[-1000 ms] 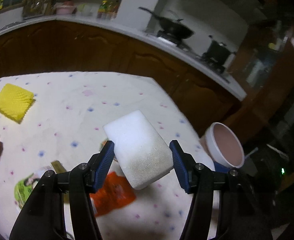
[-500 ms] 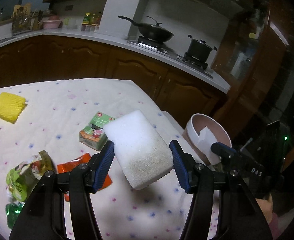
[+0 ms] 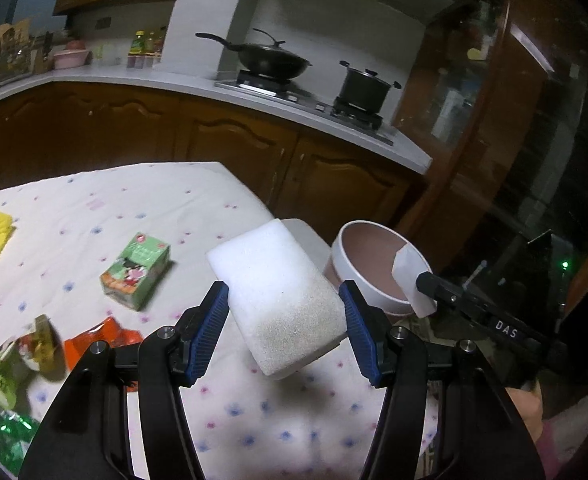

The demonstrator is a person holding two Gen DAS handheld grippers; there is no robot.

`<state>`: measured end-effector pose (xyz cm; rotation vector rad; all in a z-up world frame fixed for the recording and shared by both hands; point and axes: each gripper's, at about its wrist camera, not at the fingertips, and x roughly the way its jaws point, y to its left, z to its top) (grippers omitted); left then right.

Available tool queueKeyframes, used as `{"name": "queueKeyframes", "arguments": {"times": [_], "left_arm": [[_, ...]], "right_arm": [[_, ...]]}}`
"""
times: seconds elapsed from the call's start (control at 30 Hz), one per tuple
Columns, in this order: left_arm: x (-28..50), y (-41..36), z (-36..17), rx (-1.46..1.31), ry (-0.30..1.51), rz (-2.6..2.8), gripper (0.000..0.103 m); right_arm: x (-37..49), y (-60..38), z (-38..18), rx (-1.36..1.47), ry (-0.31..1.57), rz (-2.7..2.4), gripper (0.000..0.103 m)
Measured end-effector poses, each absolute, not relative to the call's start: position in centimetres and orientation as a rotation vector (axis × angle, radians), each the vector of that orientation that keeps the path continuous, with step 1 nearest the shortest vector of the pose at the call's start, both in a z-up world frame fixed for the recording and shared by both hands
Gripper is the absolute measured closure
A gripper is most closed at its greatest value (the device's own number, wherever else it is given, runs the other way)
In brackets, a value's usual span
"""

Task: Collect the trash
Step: 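Carry the white sponge over the bin and open the left tool to drop it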

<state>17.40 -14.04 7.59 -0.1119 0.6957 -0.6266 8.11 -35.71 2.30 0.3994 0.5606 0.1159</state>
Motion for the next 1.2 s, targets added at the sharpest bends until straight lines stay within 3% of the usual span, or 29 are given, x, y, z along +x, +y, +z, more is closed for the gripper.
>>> {"name": "queueKeyframes", "arguments": {"times": [0.57,1.2], "left_arm": [[18.6,-20.4,7.5,-0.073,0.705,-0.713,0.046],[22.8,-32.9,5.4,0.039,0.746,-0.84,0.046]], "right_arm": [[6.3,-40.6,2.7,0.412,0.521,-0.01,0.04],[9.0,-47.9,1.2,0.452,0.545,-0.125,0.04]]}}
